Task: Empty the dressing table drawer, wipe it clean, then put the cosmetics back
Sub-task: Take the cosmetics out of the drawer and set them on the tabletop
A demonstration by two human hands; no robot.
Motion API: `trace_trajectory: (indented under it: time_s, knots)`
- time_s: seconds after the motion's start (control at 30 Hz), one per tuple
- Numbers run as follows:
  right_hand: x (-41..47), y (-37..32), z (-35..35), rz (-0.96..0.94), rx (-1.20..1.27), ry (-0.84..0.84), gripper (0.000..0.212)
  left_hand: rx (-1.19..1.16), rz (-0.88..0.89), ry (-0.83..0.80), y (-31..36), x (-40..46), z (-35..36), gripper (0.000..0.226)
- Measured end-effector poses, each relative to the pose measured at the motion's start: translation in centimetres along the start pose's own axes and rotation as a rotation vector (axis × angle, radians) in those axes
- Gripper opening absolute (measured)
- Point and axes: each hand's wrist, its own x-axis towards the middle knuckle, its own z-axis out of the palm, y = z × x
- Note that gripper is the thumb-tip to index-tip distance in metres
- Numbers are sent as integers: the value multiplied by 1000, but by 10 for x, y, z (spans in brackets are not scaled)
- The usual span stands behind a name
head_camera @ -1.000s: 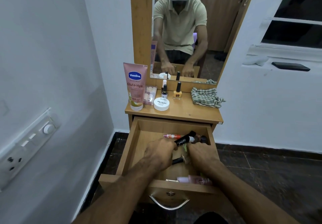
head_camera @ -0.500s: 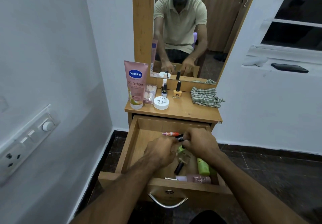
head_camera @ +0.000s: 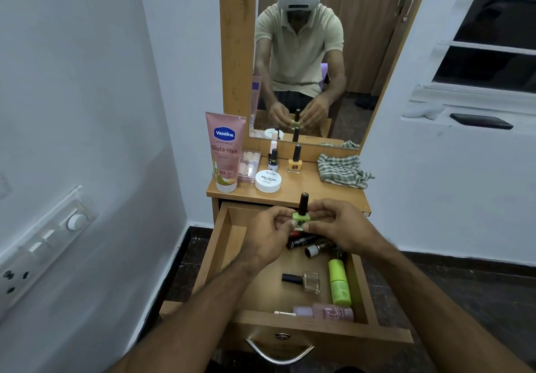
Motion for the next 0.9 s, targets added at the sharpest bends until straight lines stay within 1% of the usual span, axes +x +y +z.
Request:
trace_trajectory:
  time_s: [0.03, 0.13, 0.23, 0.33, 0.47, 0.6, 0.7, 0.77, 0.83, 0.9]
  knots:
    - [0, 2, 1, -20, 13, 7, 36, -10, 10, 1, 3, 4, 0, 17]
    - [7, 1, 1, -82, 1, 140, 24, 28, 46, 46, 13, 16, 0, 24]
    - [25, -5, -3, -128, -36, 172, 22, 68, 59, 125, 21, 26, 1, 33]
    - [51, -8, -4, -130, -135, 231, 24, 228, 92, 159, 23, 34, 1, 41]
    - [83, -3, 2, -85, -235, 273, 27, 550, 167, 98, 16, 36, -4, 38]
    - [107, -1, 8, -66, -286, 313, 29, 818, 325, -49, 6, 36, -8, 43]
    - [117, -3, 11, -47, -298, 372, 31, 882, 368, -75, 3, 38, -10, 49]
    - [120, -3, 12, -18, -252, 412, 32, 904, 413, -71, 0, 37, -10, 49]
    - [120, 1, 15, 5, -176, 448, 31, 915, 470, -69, -5, 33, -11, 44]
    - [115, 6, 17, 28, -77, 487, 30, 916, 491, -83, -11, 27, -11, 34]
